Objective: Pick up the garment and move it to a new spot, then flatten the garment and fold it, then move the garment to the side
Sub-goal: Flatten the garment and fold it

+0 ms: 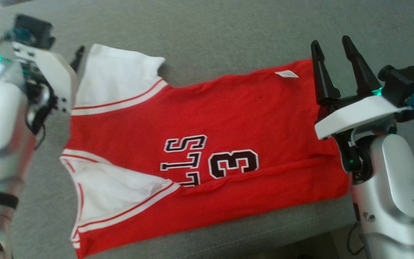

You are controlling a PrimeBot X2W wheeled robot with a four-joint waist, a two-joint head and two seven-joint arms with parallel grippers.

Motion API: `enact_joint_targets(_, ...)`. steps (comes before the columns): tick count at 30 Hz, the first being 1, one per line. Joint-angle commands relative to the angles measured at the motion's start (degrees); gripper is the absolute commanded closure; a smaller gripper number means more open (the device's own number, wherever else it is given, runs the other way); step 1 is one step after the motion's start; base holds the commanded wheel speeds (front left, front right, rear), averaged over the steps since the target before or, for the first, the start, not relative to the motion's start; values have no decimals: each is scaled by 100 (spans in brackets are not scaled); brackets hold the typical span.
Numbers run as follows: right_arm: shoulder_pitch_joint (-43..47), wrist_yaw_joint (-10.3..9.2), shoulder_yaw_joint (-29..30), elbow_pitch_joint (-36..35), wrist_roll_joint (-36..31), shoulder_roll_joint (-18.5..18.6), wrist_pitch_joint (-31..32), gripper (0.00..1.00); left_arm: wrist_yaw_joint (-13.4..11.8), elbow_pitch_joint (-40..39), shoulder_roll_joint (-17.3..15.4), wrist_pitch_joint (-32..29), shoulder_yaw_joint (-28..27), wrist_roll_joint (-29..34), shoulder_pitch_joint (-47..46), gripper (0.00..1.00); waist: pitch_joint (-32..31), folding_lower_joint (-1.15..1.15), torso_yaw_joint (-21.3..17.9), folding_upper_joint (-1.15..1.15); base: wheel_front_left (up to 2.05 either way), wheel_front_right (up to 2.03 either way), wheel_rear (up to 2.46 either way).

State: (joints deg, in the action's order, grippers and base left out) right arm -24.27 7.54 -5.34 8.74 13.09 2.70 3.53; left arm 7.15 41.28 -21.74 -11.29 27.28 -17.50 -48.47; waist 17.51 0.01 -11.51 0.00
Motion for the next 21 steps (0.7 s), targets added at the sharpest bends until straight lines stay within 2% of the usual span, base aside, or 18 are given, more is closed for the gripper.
enact_joint_targets(1,-187,-5,-161,-202,47,19,-35,0,23,64,-328,-155,-106,-108,-450,0,270,-1,-275,0,0,0,0)
enact_joint_targets(6,-291,-5,-274,-223,221,19,-94,0,31,364,-529,-308,349,-408,-822,0,399,-1,-434,0,0,0,0)
enact_joint_targets(17,-392,-5,-254,-238,276,18,-118,0,33,511,-840,-380,1260,-1129,-1219,0,557,-1,-517,0,0,0,0)
enact_joint_targets(21,-437,-5,-247,-220,301,18,-132,0,33,623,-827,-411,1554,-1317,-1293,0,622,-1,-558,0,0,0,0)
